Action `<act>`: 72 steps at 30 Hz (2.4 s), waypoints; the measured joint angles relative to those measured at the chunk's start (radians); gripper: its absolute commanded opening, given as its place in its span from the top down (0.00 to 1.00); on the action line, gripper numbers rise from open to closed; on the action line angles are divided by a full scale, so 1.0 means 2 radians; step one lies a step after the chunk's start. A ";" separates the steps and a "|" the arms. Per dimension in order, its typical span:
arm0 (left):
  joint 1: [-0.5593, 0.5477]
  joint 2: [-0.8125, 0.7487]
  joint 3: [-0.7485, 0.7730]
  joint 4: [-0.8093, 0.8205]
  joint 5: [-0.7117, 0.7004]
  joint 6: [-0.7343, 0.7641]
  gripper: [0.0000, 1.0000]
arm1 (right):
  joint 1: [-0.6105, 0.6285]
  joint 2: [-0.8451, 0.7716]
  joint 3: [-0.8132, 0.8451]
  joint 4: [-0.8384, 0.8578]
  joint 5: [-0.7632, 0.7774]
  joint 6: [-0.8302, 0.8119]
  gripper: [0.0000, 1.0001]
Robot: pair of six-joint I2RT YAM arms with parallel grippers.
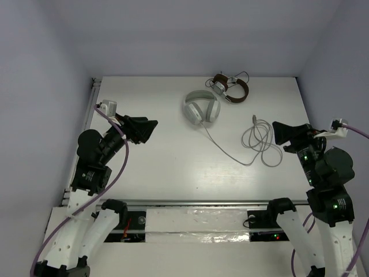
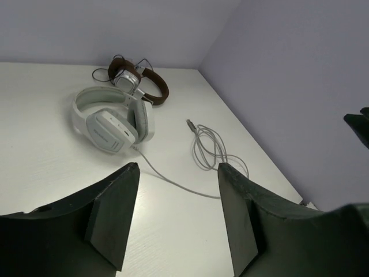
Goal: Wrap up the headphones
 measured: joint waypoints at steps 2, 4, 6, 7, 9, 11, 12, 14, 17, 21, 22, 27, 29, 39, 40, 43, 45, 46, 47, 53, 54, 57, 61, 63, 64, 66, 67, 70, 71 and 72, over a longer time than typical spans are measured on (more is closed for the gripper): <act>0.000 0.013 0.008 -0.005 -0.002 0.000 0.60 | 0.000 0.000 0.000 -0.004 0.003 0.000 0.87; 0.000 0.032 0.023 -0.006 -0.005 0.001 0.74 | 0.000 0.000 0.000 -0.006 0.003 0.001 1.00; 0.000 0.056 0.039 -0.007 -0.014 -0.001 0.94 | 0.000 0.001 0.000 -0.005 0.003 0.002 1.00; 0.000 0.071 0.052 -0.010 -0.019 -0.003 1.00 | 0.000 0.002 0.000 -0.005 0.004 0.002 1.00; -0.001 0.105 0.083 -0.011 -0.034 -0.004 1.00 | 0.000 0.006 -0.001 -0.005 0.004 0.002 1.00; -0.007 0.144 0.111 -0.009 -0.058 -0.005 1.00 | 0.000 0.010 -0.004 -0.001 0.003 0.002 1.00; -0.013 0.168 0.124 -0.008 -0.078 -0.005 1.00 | 0.000 0.013 -0.007 0.001 0.003 0.002 1.00; -0.026 0.217 0.147 -0.005 -0.118 -0.003 1.00 | 0.000 0.018 -0.014 0.007 0.003 0.005 1.00; -0.037 0.299 0.177 -0.005 -0.164 -0.001 1.00 | 0.000 0.024 -0.024 0.015 0.003 0.008 1.00; -0.054 0.417 0.228 -0.016 -0.220 0.012 1.00 | 0.000 0.032 -0.041 0.030 -0.001 0.012 1.00; -0.060 0.450 0.252 -0.020 -0.231 0.017 1.00 | 0.000 0.035 -0.043 0.035 -0.004 0.012 1.00; -0.086 0.616 0.401 -0.051 -0.259 0.063 0.79 | 0.000 0.050 -0.053 0.050 -0.020 0.011 1.00; -0.093 0.679 0.472 -0.065 -0.265 0.087 0.69 | 0.000 0.051 -0.057 0.055 -0.026 0.010 1.00; -0.112 0.935 0.781 -0.165 -0.283 0.155 0.41 | 0.000 0.068 -0.076 0.101 -0.076 0.010 0.39; -0.114 0.946 0.793 -0.170 -0.286 0.160 0.40 | 0.000 0.069 -0.077 0.103 -0.081 0.010 0.39; -0.119 0.956 0.795 -0.184 -0.295 0.170 0.41 | 0.000 0.070 -0.078 0.113 -0.093 0.010 0.39; -0.121 0.958 0.795 -0.188 -0.296 0.173 0.41 | 0.000 0.069 -0.079 0.119 -0.098 0.010 0.39; -0.122 0.958 0.795 -0.188 -0.296 0.174 0.41 | 0.000 0.069 -0.080 0.122 -0.099 0.010 0.39; -0.123 0.958 0.795 -0.188 -0.296 0.176 0.42 | 0.000 0.068 -0.081 0.125 -0.100 0.010 0.39; -0.124 0.958 0.786 -0.180 -0.290 0.180 0.55 | 0.000 0.070 -0.083 0.133 -0.109 0.010 0.39; -0.124 0.958 0.779 -0.178 -0.290 0.180 0.58 | 0.000 0.070 -0.083 0.134 -0.110 0.010 0.39; -0.124 0.958 0.765 -0.178 -0.292 0.180 0.50 | 0.000 0.071 -0.083 0.134 -0.113 0.010 0.39; -0.122 0.958 0.756 -0.178 -0.292 0.179 0.57 | 0.000 0.071 -0.083 0.134 -0.114 0.010 0.39; -0.121 0.958 0.754 -0.175 -0.292 0.176 0.79 | 0.000 0.071 -0.083 0.134 -0.114 0.010 0.40; -0.121 0.958 0.751 -0.173 -0.296 0.178 0.94 | 0.000 0.070 -0.083 0.134 -0.114 0.010 0.40; -0.121 0.955 0.737 -0.163 -0.295 0.178 1.00 | 0.000 0.069 -0.083 0.134 -0.115 0.010 0.40; -0.121 0.952 0.728 -0.157 -0.297 0.177 1.00 | 0.000 0.068 -0.083 0.133 -0.115 0.010 0.40; -0.121 0.923 0.671 -0.127 -0.316 0.150 1.00 | 0.000 0.065 -0.083 0.133 -0.116 0.010 0.40; -0.122 0.908 0.643 -0.117 -0.320 0.138 1.00 | 0.000 0.065 -0.083 0.133 -0.116 0.010 0.40; -0.122 0.889 0.612 -0.108 -0.323 0.127 0.99 | 0.000 0.064 -0.083 0.134 -0.117 0.010 0.40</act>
